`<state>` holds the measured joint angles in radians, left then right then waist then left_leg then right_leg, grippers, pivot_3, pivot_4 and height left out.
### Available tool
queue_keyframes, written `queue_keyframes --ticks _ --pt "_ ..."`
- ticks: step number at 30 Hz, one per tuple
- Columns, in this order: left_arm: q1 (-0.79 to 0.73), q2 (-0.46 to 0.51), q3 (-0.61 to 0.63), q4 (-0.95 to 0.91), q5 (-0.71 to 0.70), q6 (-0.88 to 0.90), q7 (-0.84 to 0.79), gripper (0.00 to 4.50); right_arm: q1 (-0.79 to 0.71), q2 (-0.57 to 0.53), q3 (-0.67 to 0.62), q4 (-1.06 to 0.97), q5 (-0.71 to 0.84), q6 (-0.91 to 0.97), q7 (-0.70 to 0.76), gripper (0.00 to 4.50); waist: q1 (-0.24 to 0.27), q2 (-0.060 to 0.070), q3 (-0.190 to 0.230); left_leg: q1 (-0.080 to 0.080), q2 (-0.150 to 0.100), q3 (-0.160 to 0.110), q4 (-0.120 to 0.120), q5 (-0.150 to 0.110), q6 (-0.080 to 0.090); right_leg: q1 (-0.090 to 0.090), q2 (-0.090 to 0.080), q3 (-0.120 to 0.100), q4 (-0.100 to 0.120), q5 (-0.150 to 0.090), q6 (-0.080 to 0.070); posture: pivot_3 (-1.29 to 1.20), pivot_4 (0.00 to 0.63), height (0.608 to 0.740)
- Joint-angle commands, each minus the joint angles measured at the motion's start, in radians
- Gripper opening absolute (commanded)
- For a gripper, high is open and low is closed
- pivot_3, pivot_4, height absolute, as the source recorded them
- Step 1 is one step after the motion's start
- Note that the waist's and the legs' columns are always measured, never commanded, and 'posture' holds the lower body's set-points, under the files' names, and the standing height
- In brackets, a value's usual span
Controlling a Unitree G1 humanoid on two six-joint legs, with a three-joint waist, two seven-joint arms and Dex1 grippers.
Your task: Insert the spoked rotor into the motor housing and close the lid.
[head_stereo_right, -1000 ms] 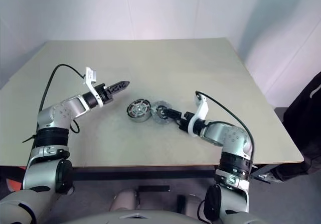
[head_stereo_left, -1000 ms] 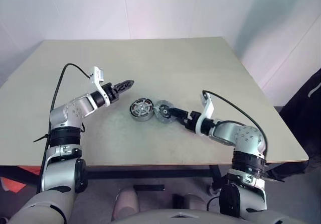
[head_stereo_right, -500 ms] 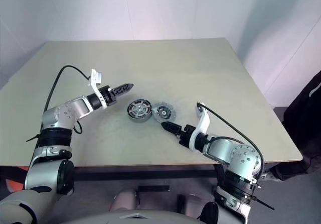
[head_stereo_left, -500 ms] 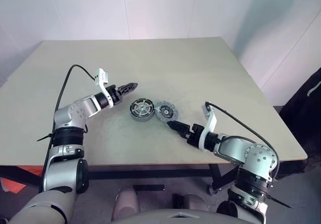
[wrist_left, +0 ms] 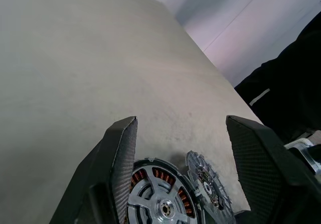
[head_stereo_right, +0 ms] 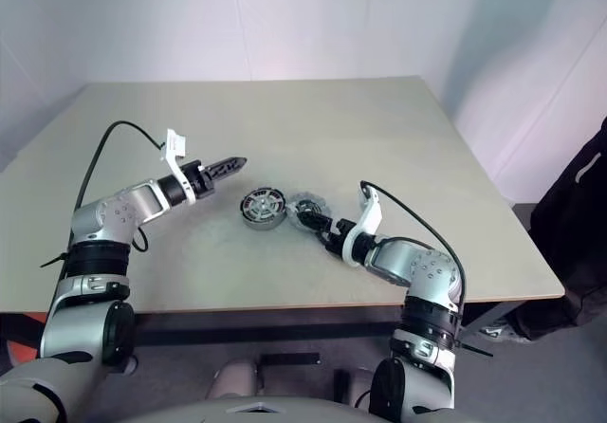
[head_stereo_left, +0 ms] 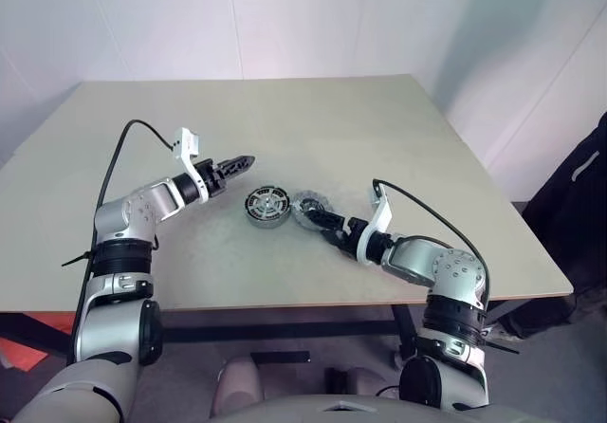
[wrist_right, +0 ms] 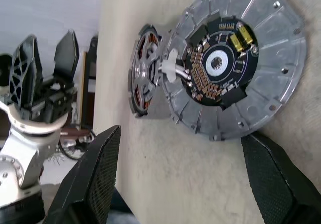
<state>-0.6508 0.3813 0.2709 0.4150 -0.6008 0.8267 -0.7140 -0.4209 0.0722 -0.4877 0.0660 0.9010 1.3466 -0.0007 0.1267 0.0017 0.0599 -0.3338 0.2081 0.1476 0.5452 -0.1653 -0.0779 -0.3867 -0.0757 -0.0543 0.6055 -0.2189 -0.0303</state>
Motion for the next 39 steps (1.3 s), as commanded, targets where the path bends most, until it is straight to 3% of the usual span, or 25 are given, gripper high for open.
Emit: queue_keyframes --ticks 1,15,19,26,39 --pt "-0.004 0.01 0.011 -0.043 -0.011 -0.009 0.004 3.03 -0.031 -0.015 -0.01 0.038 -0.045 -0.086 -0.034 4.28 0.0 0.0 0.0 0.0 0.0 0.0 0.0 0.0 0.0 0.0 0.0 0.0 0.0 0.0 0.0 0.0 0.0 0.74" --pt "-0.004 -0.004 0.009 -0.034 -0.007 -0.024 0.015 3.03 -0.174 0.01 0.027 0.162 -0.081 -0.315 -0.04 4.28 -0.001 -0.001 0.001 -0.009 -0.001 0.0 0.001 0.0 0.0 -0.007 -0.002 0.0 -0.001 0.001 0.002 0.0 0.0 0.74" --pt "-0.003 0.002 0.017 -0.031 -0.004 -0.034 0.022 3.03 -0.203 0.023 0.034 0.168 -0.054 -0.284 -0.041 4.28 -0.001 -0.001 0.001 -0.018 0.002 0.0 0.001 0.004 -0.004 -0.016 0.002 0.0 0.005 0.011 -0.009 0.0 0.0 0.74" --pt "-0.004 0.022 0.033 -0.022 -0.004 -0.05 0.033 3.03 -0.225 0.046 0.018 0.104 0.017 -0.153 -0.111 4.28 -0.003 -0.001 0.001 -0.027 0.002 0.0 0.002 -0.002 0.006 -0.022 0.003 -0.001 0.001 0.01 -0.006 0.0 0.0 0.74" --pt "-0.002 0.016 0.035 -0.007 -0.003 -0.081 0.048 3.03 -0.281 0.087 0.023 0.033 0.108 -0.063 -0.268 4.28 -0.002 0.0 0.001 -0.022 0.002 0.0 0.003 0.002 -0.002 -0.017 0.002 0.0 0.003 0.005 0.0 0.0 0.0 0.74"
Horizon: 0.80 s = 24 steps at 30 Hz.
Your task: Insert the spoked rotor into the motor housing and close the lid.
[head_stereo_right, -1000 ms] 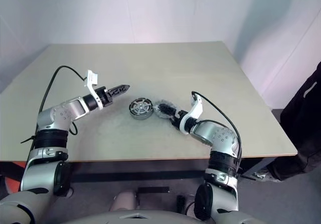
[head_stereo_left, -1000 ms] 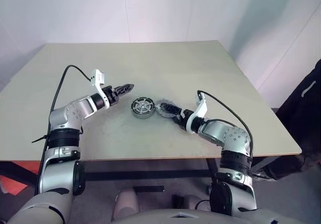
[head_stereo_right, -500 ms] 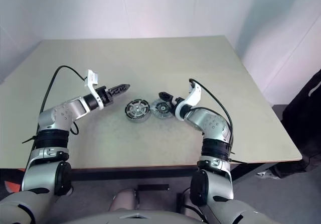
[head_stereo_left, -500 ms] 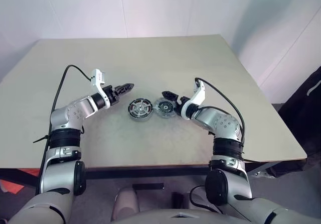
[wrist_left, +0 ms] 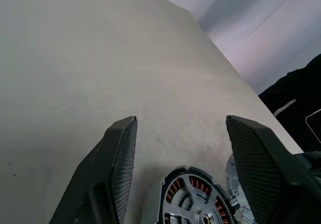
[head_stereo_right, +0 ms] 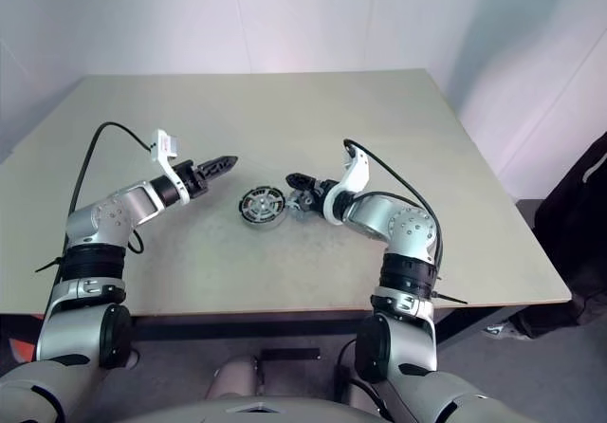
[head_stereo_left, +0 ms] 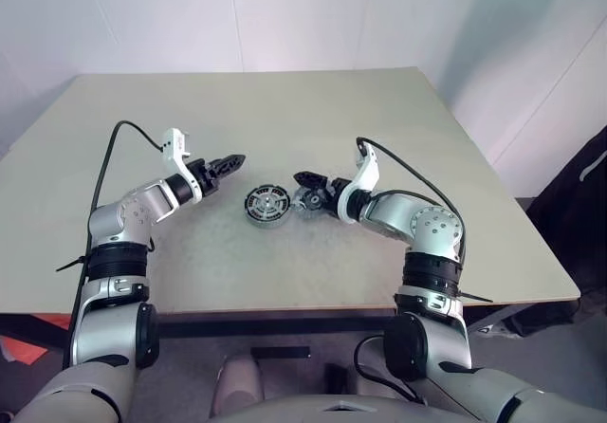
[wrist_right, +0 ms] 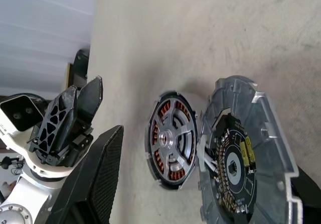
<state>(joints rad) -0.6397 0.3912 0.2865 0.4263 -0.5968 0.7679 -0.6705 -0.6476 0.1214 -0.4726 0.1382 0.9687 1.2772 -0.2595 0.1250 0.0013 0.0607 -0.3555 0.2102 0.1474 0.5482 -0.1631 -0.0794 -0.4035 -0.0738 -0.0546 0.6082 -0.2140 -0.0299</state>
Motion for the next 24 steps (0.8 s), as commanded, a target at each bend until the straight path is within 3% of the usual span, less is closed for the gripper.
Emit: queue_keyframes --ticks 1,24 --pt "-0.011 0.006 0.022 -0.019 -0.007 -0.024 0.006 3.03 -0.056 0.039 0.012 -0.035 0.043 0.007 -0.011 4.28 0.0 0.0 0.0 0.0 0.0 0.0 0.0 0.0 -0.001 0.0 0.0 0.0 0.0 0.0 0.0 0.0 0.0 0.74" --pt "0.059 0.003 0.064 -0.066 -0.019 -0.047 0.058 3.03 -0.164 0.032 0.074 -0.004 0.113 0.071 0.007 4.28 0.0 0.0 0.0 0.0 0.0 0.0 0.0 0.0 0.0 0.0 0.0 0.0 0.001 0.006 -0.002 0.0 0.0 0.74"
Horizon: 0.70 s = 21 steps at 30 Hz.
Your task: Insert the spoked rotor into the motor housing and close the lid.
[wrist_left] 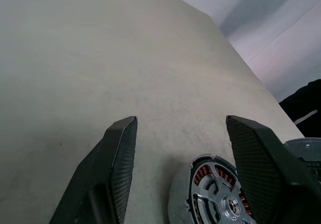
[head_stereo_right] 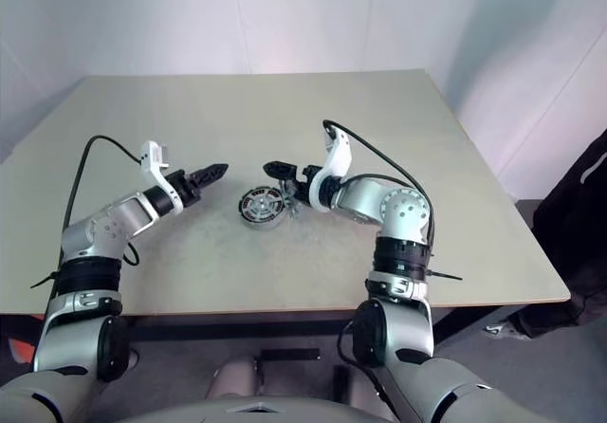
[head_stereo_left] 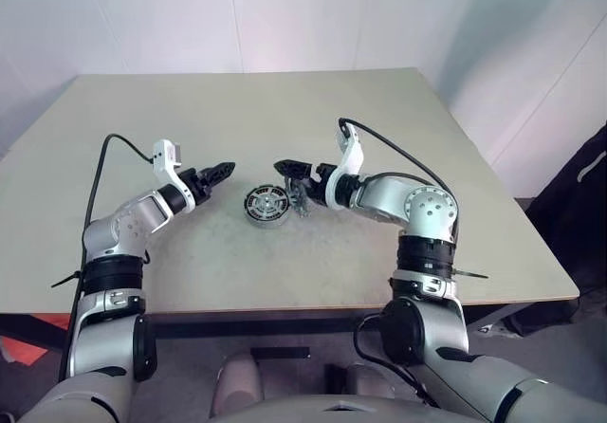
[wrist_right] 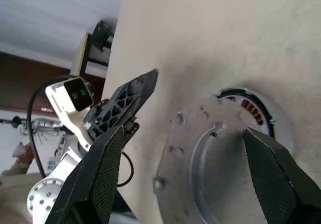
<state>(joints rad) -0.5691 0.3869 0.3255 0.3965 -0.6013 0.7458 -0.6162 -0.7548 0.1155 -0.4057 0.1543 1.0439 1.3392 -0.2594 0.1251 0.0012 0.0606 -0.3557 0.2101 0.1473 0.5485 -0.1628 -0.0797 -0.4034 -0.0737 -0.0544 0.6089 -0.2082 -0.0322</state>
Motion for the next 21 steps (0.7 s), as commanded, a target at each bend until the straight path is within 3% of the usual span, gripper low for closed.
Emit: queue_keyframes --ticks 1,12,15,18,21 --pt "-0.011 0.006 0.026 -0.036 -0.015 -0.027 0.006 3.03 -0.058 0.036 0.008 -0.02 0.04 0.01 0.006 4.28 0.0 0.0 0.0 0.0 0.0 0.0 0.0 0.0 0.0 0.0 0.0 0.0 0.0 0.0 0.0 0.0 0.0 0.74" --pt "-0.007 0.0 0.028 -0.031 -0.02 -0.045 0.007 3.03 -0.057 0.001 0.052 -0.037 0.018 -0.017 0.056 4.28 0.0 0.0 0.0 0.0 0.0 0.0 0.0 0.0 0.0 0.0 0.0 0.0 0.0 0.0 0.0 0.0 0.0 0.74" --pt "-0.007 0.001 0.027 -0.029 -0.019 -0.052 -0.001 3.03 -0.035 -0.076 0.183 -0.105 -0.083 -0.128 0.227 4.28 0.001 0.0 0.0 -0.001 0.0 0.0 0.001 0.0 0.0 0.0 0.0 0.0 0.0 0.0 0.0 0.0 0.0 0.74" --pt "-0.005 -0.004 0.012 -0.027 -0.008 -0.074 -0.017 3.03 0.025 -0.221 0.428 -0.155 -0.33 -0.419 0.478 4.28 0.007 -0.001 0.0 -0.003 0.0 0.0 0.003 0.0 0.001 0.0 0.0 0.0 0.0 0.0 0.0 0.0 0.0 0.74" --pt "0.01 -0.019 -0.033 -0.036 0.021 -0.107 -0.04 3.03 0.042 -0.361 0.751 -0.009 -0.676 -0.764 0.658 4.28 0.01 -0.001 -0.001 -0.004 0.001 -0.001 0.009 -0.002 0.004 0.002 -0.001 -0.001 0.0 0.0 0.002 0.0 0.0 0.74"
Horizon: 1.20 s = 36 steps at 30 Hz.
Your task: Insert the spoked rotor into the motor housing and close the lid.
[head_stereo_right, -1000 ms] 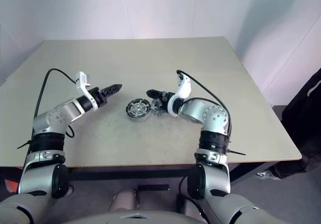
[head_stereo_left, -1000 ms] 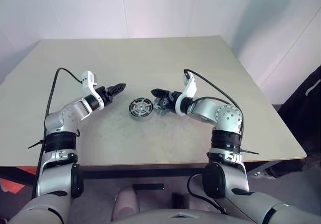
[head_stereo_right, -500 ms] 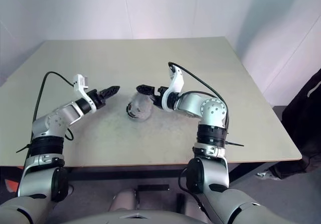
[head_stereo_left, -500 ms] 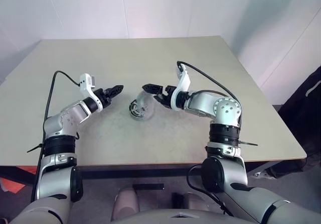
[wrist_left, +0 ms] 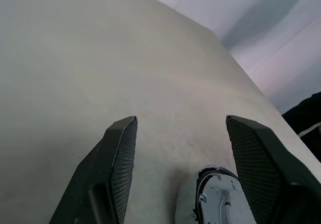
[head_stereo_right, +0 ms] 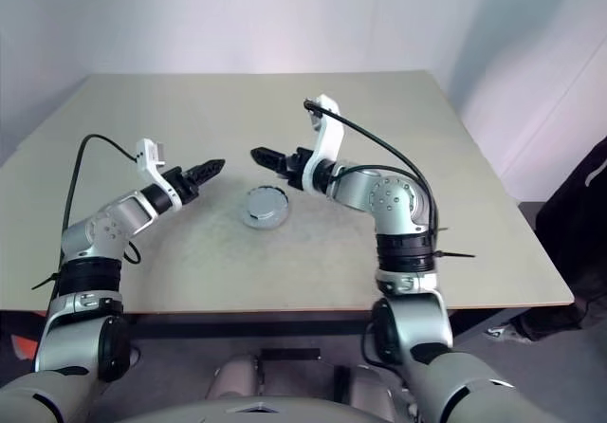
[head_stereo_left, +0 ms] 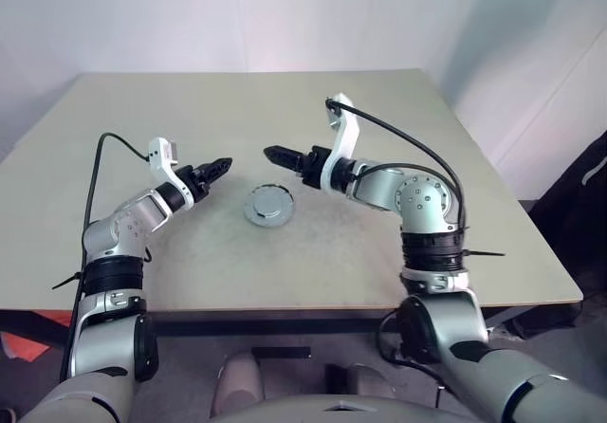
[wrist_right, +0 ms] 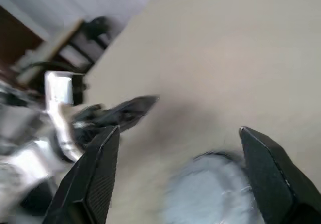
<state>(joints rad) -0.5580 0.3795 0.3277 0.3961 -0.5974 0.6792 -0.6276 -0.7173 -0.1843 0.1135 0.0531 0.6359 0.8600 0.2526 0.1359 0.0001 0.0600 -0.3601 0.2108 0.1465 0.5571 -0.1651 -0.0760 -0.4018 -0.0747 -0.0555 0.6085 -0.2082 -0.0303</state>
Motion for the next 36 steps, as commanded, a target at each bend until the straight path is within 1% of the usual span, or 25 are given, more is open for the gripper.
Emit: queue_keyframes --ticks 1,3,4,6,10,16,24,28,36 --pt "0.005 -0.014 -0.054 -0.04 0.031 -0.056 -0.038 3.03 0.004 -0.085 0.31 0.138 -0.36 -0.387 0.184 4.28 -0.002 0.0 0.0 0.0 0.0 0.0 0.002 0.0 0.0 0.0 0.0 0.0 0.0 0.0 0.001 0.0 0.0 0.74" --pt "0.019 -0.012 -0.094 -0.051 0.066 -0.089 -0.055 3.03 0.004 -0.1 0.39 0.192 -0.468 -0.523 0.238 4.28 -0.006 0.0 0.0 -0.002 0.001 0.0 0.005 0.0 0.001 0.0 0.0 0.0 0.001 -0.002 -0.001 0.0 0.0 0.74" --pt "0.031 -0.002 -0.131 -0.057 0.102 -0.114 -0.068 3.03 0.009 -0.094 0.399 0.202 -0.483 -0.553 0.263 4.28 -0.009 0.0 0.001 -0.003 0.001 0.0 0.006 0.0 0.001 -0.001 0.0 0.0 0.001 -0.002 -0.001 0.0 0.0 0.74" --pt "0.053 0.011 -0.191 -0.075 0.156 -0.164 -0.093 3.03 0.017 -0.07 0.39 0.214 -0.494 -0.579 0.292 4.28 -0.014 0.0 0.001 -0.005 0.002 0.0 0.007 -0.001 0.001 -0.002 0.0 0.0 0.002 0.0 -0.004 0.0 0.0 0.74" --pt "0.067 0.025 -0.224 -0.092 0.181 -0.196 -0.127 3.03 0.026 -0.031 0.369 0.214 -0.512 -0.578 0.327 4.28 -0.015 -0.001 0.001 -0.005 0.003 0.0 0.011 -0.002 0.005 -0.003 0.001 0.0 0.005 0.001 -0.007 0.0 0.0 0.74" --pt "0.081 0.045 -0.218 -0.089 0.194 -0.232 -0.158 3.03 0.027 0.006 0.315 0.201 -0.497 -0.519 0.353 4.28 -0.017 -0.001 0.001 -0.004 0.004 0.0 0.015 -0.003 0.006 -0.002 0.001 0.0 0.008 0.001 -0.008 0.0 0.0 0.74" --pt "0.093 0.076 -0.182 -0.124 0.155 -0.225 -0.21 3.03 0.017 0.061 0.274 0.372 -0.553 -0.534 0.332 4.28 -0.018 0.0 0.001 -0.002 0.005 0.0 0.018 -0.003 0.006 -0.001 0.001 0.0 0.013 0.001 -0.008 0.0 0.0 0.74" --pt "0.102 0.097 -0.162 -0.144 0.137 -0.207 -0.228 3.03 0.018 0.089 0.258 0.388 -0.557 -0.53 0.336 4.28 -0.022 0.0 0.001 -0.002 0.005 0.001 0.019 -0.003 0.006 -0.001 0.001 0.0 0.013 0.001 -0.009 0.0 0.0 0.74" --pt "0.116 0.106 -0.151 -0.141 0.142 -0.211 -0.211 3.03 0.022 0.116 0.24 0.429 -0.594 -0.55 0.329 4.28 -0.039 0.0 0.001 -0.001 0.005 0.001 0.019 -0.003 0.006 -0.001 0.001 0.001 0.014 0.001 -0.009 0.0 0.0 0.74"
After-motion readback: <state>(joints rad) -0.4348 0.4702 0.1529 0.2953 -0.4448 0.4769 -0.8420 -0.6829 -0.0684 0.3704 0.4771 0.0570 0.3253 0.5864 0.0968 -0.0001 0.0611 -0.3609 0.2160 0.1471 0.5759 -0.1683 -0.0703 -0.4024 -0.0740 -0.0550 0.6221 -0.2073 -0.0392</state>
